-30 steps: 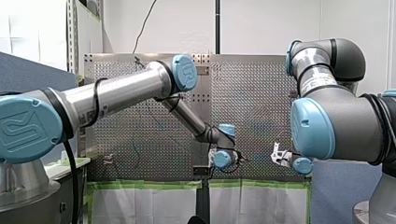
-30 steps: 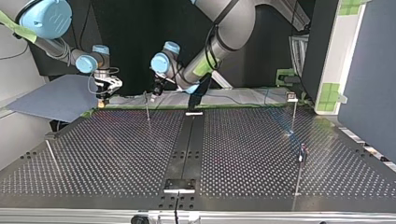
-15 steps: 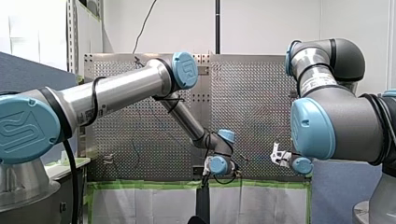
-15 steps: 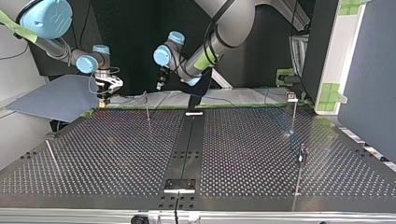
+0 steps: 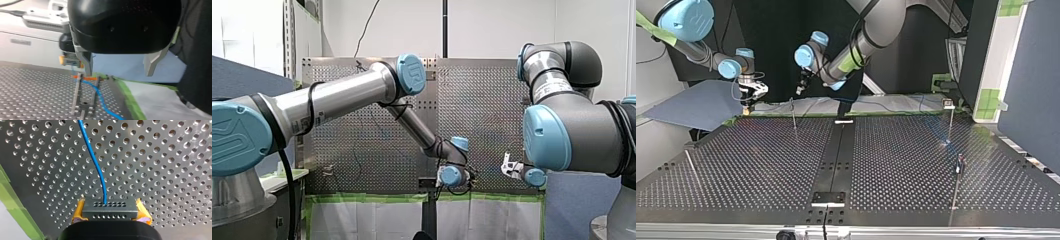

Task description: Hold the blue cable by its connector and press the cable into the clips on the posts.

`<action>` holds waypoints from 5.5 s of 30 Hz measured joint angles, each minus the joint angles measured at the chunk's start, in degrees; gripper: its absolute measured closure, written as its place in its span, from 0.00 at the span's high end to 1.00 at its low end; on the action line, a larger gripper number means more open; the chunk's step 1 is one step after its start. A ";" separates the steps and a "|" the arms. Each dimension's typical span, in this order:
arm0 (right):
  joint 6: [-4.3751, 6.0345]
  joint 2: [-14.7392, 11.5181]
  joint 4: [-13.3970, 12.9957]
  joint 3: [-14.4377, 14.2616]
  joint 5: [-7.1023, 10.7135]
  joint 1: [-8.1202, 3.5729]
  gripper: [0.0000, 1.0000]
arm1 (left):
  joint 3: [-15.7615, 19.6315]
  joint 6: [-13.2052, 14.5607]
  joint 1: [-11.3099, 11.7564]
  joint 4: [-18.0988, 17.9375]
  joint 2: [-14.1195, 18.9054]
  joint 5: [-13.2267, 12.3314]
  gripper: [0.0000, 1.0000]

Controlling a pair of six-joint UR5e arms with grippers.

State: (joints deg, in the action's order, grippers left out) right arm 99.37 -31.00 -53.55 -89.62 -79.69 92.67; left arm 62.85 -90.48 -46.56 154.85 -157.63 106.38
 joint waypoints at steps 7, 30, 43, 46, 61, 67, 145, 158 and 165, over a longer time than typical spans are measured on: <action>0.34 0.01 -0.37 0.01 0.03 0.05 0.00 | -1.82 -2.50 -0.63 -2.43 -0.01 0.59 1.00; 0.84 0.00 -0.60 0.00 0.05 0.18 0.00 | -1.97 -3.13 -1.61 -2.57 -0.07 1.57 1.00; 1.02 0.00 -0.68 0.00 0.05 0.30 0.00 | -1.33 -2.27 -1.73 -2.86 -0.09 3.21 1.00; 1.07 0.00 -0.70 0.00 0.05 0.30 0.00 | -1.04 -2.25 -1.77 -2.99 -0.09 3.21 1.00; 1.26 0.01 -0.63 0.00 0.14 0.34 0.00 | -0.15 -1.61 -2.64 1.23 0.70 4.38 1.00; 1.46 0.01 -0.77 0.00 0.14 0.36 0.00 | 2.42 -1.83 -3.24 0.29 3.20 6.53 1.00; 6.67 0.14 0.05 -0.08 2.95 0.71 0.00 | 41.13 -14.50 -1.59 -12.44 41.93 12.73 1.00; 4.59 -4.23 4.69 -0.72 4.54 0.31 0.00 | 47.28 -16.31 -0.95 -18.59 47.03 12.36 1.00; 4.36 -7.54 4.16 -3.43 4.02 0.04 0.00 | 50.48 -17.74 -0.51 -21.79 47.00 12.37 1.00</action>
State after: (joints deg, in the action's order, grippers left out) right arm 103.73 -38.54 -49.39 -93.05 -75.67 92.71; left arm 113.33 -108.23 -47.07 133.05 -110.63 118.75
